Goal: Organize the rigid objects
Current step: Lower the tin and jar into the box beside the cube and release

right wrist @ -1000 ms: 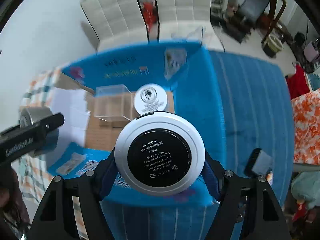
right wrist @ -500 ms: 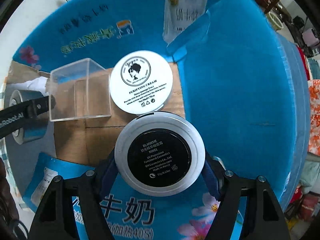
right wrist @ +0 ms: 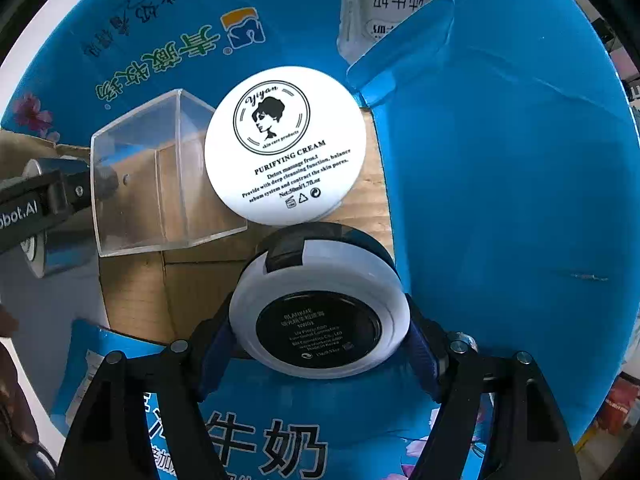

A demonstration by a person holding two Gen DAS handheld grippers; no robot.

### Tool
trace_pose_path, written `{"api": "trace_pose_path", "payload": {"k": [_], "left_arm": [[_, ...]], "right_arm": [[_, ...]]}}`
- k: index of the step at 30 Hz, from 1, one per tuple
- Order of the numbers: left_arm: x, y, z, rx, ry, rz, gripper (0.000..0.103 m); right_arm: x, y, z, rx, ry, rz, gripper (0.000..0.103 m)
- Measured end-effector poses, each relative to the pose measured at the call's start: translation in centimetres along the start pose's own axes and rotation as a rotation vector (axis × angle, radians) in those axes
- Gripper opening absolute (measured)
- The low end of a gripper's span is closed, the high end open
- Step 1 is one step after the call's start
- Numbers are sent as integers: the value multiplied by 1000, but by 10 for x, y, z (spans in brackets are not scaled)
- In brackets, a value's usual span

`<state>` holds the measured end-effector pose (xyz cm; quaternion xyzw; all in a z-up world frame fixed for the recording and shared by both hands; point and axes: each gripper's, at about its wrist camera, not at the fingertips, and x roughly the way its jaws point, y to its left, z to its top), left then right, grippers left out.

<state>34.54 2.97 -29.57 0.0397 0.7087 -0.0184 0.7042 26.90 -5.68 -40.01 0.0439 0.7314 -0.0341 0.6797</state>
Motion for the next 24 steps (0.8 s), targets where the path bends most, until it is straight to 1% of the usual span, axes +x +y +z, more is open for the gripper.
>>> {"api": "trace_pose_path", "payload": {"k": [5, 6, 7, 8, 10, 11, 12, 13, 16, 19, 22, 24], "left_arm": [[7, -1, -3, -2, 49, 8, 69], [7, -2, -4, 3, 53, 12, 71], [5, -3, -4, 3, 45, 3, 77], [3, -4, -3, 4, 40, 0, 79], [-4, -4, -3, 4, 22, -7, 88], [-7, -5, -3, 10, 16, -1, 91], [-11, -6, -3, 17, 11, 3, 101], [-17, -6, -3, 22, 1, 17, 103], [-31, -3, -10, 15, -26, 20, 103], [-44, 7, -21, 3, -57, 33, 103], [-63, 14, -30, -19, -98, 29, 103], [-77, 18, -43, -35, -130, 28, 103]], "right_arm": [[-1, 1, 11, -12, 9, 13, 82], [-2, 1, 11, -14, 9, 8, 83], [-1, -1, 11, -17, 6, 3, 84], [-2, -1, 11, -19, 5, 2, 86], [-4, -2, 11, -22, 2, -3, 88], [-5, -1, 10, -22, 1, -7, 88], [-6, -1, 10, -23, 1, -8, 89], [-8, -2, 10, -21, -1, -9, 90], [-16, -5, 7, -24, -13, 7, 96], [-26, -10, 0, -30, -35, 13, 96], [-44, -13, -7, -38, -69, 12, 96], [-58, -11, -11, -43, -93, 14, 96]]}}
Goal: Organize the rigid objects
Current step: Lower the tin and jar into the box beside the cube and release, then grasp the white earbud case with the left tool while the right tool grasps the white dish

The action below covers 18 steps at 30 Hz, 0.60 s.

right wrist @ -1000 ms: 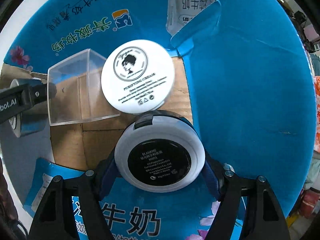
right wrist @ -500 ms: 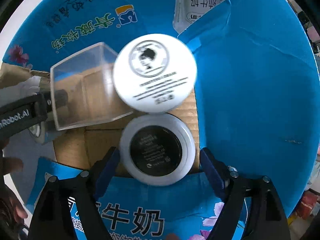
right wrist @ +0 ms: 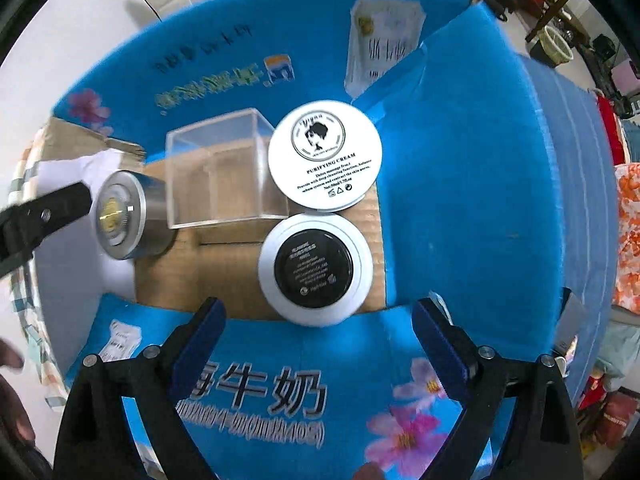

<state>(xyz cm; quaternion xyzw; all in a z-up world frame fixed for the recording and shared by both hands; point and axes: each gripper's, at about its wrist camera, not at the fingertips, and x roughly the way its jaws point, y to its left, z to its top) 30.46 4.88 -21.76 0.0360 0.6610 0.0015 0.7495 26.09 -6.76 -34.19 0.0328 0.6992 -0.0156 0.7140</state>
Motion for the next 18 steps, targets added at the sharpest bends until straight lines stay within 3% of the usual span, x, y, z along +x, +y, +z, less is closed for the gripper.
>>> {"api": "trace_pose_path", "payload": {"k": [5, 8, 18], "left_arm": [[-38, 9, -23, -28, -67, 20, 103], [-55, 16, -36, -49, -99, -7, 103], [-120, 14, -85, -35, -196, -16, 103]], "right_arm": [[-36, 11, -18, -29, -67, -4, 96], [-59, 15, -30, -40, -100, 12, 96], [-138, 32, -90, -59, -236, 31, 96]]}}
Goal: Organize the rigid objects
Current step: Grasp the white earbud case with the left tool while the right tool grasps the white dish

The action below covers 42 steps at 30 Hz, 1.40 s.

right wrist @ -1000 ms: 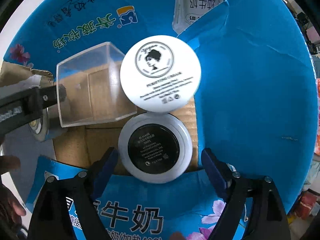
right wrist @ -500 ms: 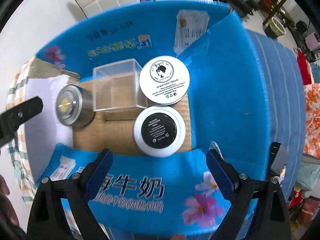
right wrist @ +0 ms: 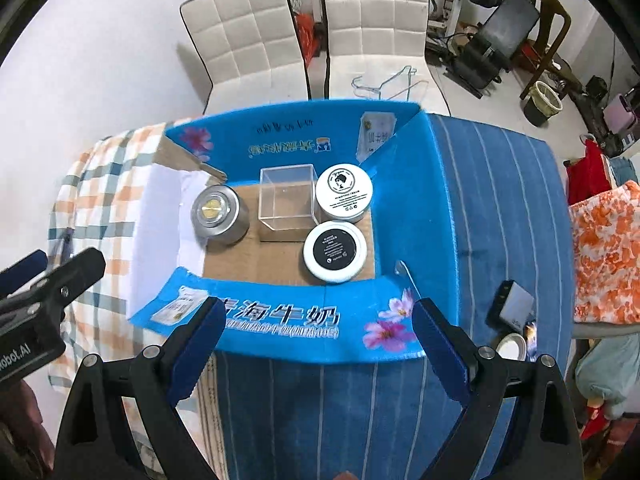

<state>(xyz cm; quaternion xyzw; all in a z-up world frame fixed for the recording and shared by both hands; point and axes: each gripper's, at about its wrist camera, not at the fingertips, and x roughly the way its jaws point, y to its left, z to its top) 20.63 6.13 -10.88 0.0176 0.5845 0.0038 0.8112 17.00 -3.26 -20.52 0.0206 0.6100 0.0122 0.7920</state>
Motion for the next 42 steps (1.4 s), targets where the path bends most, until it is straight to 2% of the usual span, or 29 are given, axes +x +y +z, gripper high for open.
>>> {"api": "trace_pose_path", "payload": {"k": [11, 16, 20, 25, 30, 33, 34, 37, 42], "left_arm": [[-65, -4, -28, -16, -89, -35, 103], [-81, -14, -35, -10, -117, -53, 103], [-77, -41, -36, 21, -119, -94, 103], [-57, -116, -48, 124, -89, -183, 103], [0, -214, -72, 259, 37, -252, 103], [42, -256, -83, 296, 109, -246, 99], [61, -272, -86, 303, 139, -244, 96], [101, -301, -96, 308, 214, -229, 87], [147, -322, -106, 288, 280, -196, 87]], "right_arm": [[-97, -7, -32, -18, -110, 45, 96], [-114, -19, -39, -2, -125, 83, 96], [-112, -57, -49, 63, -104, 87, 96], [-96, -153, -76, 220, -61, -13, 96], [-49, -251, -110, 364, 33, -77, 96], [-12, -284, -125, 408, 89, -54, 96], [-3, -291, -129, 417, 102, -53, 93], [21, -315, -139, 442, 135, -81, 90], [46, -346, -152, 467, 163, -55, 90]]}}
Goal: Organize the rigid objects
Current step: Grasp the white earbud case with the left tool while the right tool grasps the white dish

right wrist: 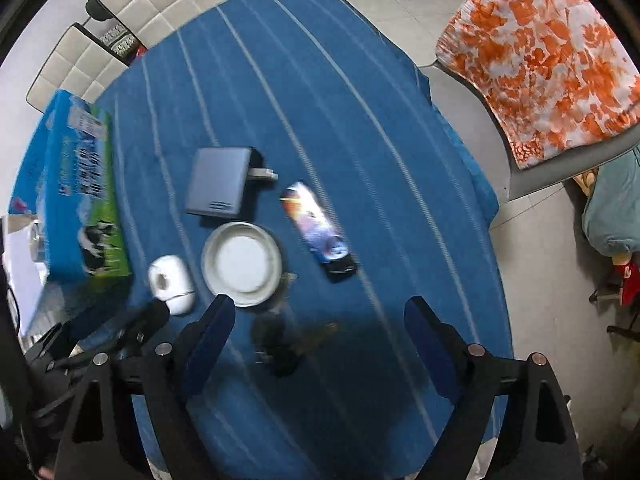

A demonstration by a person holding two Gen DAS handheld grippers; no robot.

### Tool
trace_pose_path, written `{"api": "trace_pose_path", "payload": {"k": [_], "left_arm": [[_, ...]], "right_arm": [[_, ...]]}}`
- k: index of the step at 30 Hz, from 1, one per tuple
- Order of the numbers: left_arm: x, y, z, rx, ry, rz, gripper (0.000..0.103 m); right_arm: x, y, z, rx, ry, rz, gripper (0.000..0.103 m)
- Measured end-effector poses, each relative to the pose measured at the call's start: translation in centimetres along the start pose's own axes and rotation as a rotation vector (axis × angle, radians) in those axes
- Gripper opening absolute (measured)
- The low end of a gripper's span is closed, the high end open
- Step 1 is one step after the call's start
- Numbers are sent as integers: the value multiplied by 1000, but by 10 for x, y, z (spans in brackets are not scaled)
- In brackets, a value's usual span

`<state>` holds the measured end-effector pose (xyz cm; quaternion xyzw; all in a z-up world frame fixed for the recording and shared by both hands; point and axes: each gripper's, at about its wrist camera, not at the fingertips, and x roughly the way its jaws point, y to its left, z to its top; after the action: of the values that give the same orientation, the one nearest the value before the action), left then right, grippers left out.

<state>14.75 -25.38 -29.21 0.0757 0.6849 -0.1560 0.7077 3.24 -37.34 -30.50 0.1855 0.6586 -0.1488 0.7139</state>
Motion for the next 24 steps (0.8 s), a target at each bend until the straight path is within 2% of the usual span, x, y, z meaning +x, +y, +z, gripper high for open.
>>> {"api": "trace_pose_path", "payload": {"k": [3, 5, 7, 10, 14, 18, 21, 24], "left_arm": [[21, -10, 4, -10, 25, 17, 86], [31, -15, 6, -9, 34, 27, 74], [40, -18, 7, 3, 42, 58, 53], [39, -18, 6, 0, 9, 81, 44], [34, -9, -10, -20, 9, 78, 44], [29, 15, -41, -81, 54, 59, 44], [27, 33, -51, -137, 40, 51, 45], [27, 32, -52, -141, 36, 65, 45]], "right_arm": [[7, -7, 3, -4, 22, 14, 90], [10, -6, 6, -13, 22, 32, 90], [12, -3, 11, -27, 16, 35, 90], [16, 5, 17, -47, 15, 45, 90], [22, 20, 25, -77, 25, 64, 90], [35, 43, 29, -117, 47, 76, 90], [52, 63, 30, -150, 66, 61, 90], [73, 74, 30, -148, 104, 24, 89]]}}
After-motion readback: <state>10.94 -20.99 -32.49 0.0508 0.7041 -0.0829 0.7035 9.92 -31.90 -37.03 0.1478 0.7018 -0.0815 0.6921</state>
